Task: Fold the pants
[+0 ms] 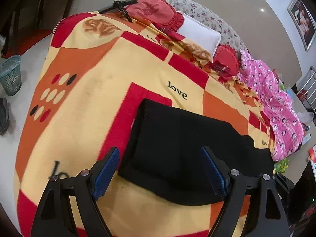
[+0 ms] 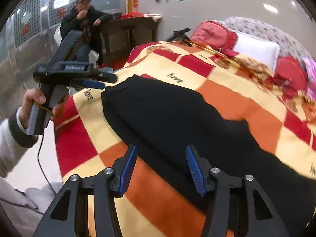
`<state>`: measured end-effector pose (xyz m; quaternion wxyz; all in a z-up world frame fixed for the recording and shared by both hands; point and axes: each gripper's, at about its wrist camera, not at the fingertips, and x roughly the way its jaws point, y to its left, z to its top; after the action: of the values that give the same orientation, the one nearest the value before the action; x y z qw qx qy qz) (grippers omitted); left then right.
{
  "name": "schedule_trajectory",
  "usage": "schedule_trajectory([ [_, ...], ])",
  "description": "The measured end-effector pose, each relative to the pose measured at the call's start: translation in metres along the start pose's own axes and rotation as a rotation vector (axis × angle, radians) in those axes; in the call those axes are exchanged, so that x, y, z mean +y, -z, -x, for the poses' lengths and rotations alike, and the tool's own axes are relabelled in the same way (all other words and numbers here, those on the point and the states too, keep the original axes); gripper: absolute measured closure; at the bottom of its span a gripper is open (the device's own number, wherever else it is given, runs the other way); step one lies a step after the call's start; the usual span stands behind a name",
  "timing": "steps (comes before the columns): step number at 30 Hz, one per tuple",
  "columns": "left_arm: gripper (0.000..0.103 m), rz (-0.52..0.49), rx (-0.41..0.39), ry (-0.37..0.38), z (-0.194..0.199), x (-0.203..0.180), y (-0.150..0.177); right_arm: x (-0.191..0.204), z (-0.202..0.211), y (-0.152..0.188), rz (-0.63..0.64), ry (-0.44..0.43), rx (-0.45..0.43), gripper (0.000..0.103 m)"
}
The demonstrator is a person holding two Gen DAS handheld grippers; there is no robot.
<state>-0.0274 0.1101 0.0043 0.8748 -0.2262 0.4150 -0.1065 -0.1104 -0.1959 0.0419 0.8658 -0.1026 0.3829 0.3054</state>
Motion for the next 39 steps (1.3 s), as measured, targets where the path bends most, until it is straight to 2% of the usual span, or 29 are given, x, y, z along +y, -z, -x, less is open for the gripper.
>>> schedule_trajectory([
  [3, 0.022, -0.008, 0.008, 0.001, -0.007, -0.005, -0.002, 0.013, -0.023, -0.005, 0.060, 0.037, 0.019, 0.053],
  [5, 0.027, -0.010, 0.009, -0.001, -0.012, -0.006, -0.001, 0.014, -0.038, -0.005, 0.076, 0.060, 0.044, 0.056],
  [6, 0.030, -0.017, 0.004, -0.015, -0.013, -0.007, -0.001, 0.013, -0.044, -0.004, 0.073, 0.065, 0.054, 0.067],
  [7, 0.044, -0.027, 0.001, -0.028, -0.015, -0.008, -0.001, 0.011, -0.048, -0.005, 0.063, 0.066, 0.058, 0.076],
  [8, 0.062, -0.041, 0.004, -0.039, -0.016, -0.010, -0.001, 0.008, -0.049, -0.005, 0.050, 0.060, 0.054, 0.081],
  [9, 0.067, -0.061, 0.012, -0.058, -0.019, -0.012, -0.001, 0.004, -0.049, -0.007, 0.024, 0.045, 0.047, 0.094],
  [11, 0.088, -0.093, 0.000, -0.062, -0.018, -0.017, -0.001, -0.004, -0.043, -0.013, -0.046, -0.004, 0.038, 0.097],
  [13, 0.098, -0.114, -0.019, -0.068, -0.011, -0.021, -0.004, -0.007, -0.035, -0.018, -0.077, -0.032, 0.023, 0.097],
  [16, 0.098, -0.142, -0.060, -0.046, 0.008, -0.021, -0.006, -0.002, -0.017, -0.023, -0.077, -0.057, 0.002, 0.097],
  [19, 0.098, -0.174, -0.087, -0.071, 0.021, -0.019, -0.001, 0.005, -0.010, -0.024, -0.094, -0.079, -0.012, 0.097],
  [23, 0.098, -0.164, -0.060, -0.143, 0.013, -0.009, 0.009, 0.021, -0.031, -0.013, -0.101, -0.127, 0.032, 0.097],
  [26, 0.098, -0.147, -0.046, -0.169, 0.009, -0.011, 0.010, 0.025, -0.055, -0.003, -0.128, -0.107, 0.048, 0.095],
  [29, 0.093, -0.139, -0.072, -0.169, 0.018, -0.021, 0.005, 0.009, -0.044, 0.000, -0.225, -0.182, 0.042, 0.085],
  [30, 0.091, -0.140, -0.086, -0.173, 0.023, -0.024, 0.005, 0.001, -0.034, 0.000, -0.247, -0.194, 0.029, 0.077],
  [31, 0.083, -0.145, -0.104, -0.176, 0.027, -0.028, 0.005, -0.003, -0.026, 0.001, -0.257, -0.184, 0.012, 0.069],
  [32, 0.073, -0.153, -0.131, -0.173, 0.032, -0.035, 0.006, -0.015, -0.010, 0.000, -0.270, -0.136, -0.025, 0.065],
  [34, 0.064, -0.159, -0.155, -0.144, 0.036, -0.040, 0.010, -0.032, 0.006, -0.002, -0.285, -0.043, -0.063, 0.055],
  [36, 0.063, -0.174, -0.153, -0.108, 0.033, -0.054, 0.016, -0.047, 0.011, -0.005, -0.303, 0.028, -0.069, 0.055],
  [39, 0.063, -0.214, -0.114, -0.093, 0.018, -0.066, 0.027, -0.062, 0.002, -0.009, -0.334, 0.020, -0.056, 0.055],
])
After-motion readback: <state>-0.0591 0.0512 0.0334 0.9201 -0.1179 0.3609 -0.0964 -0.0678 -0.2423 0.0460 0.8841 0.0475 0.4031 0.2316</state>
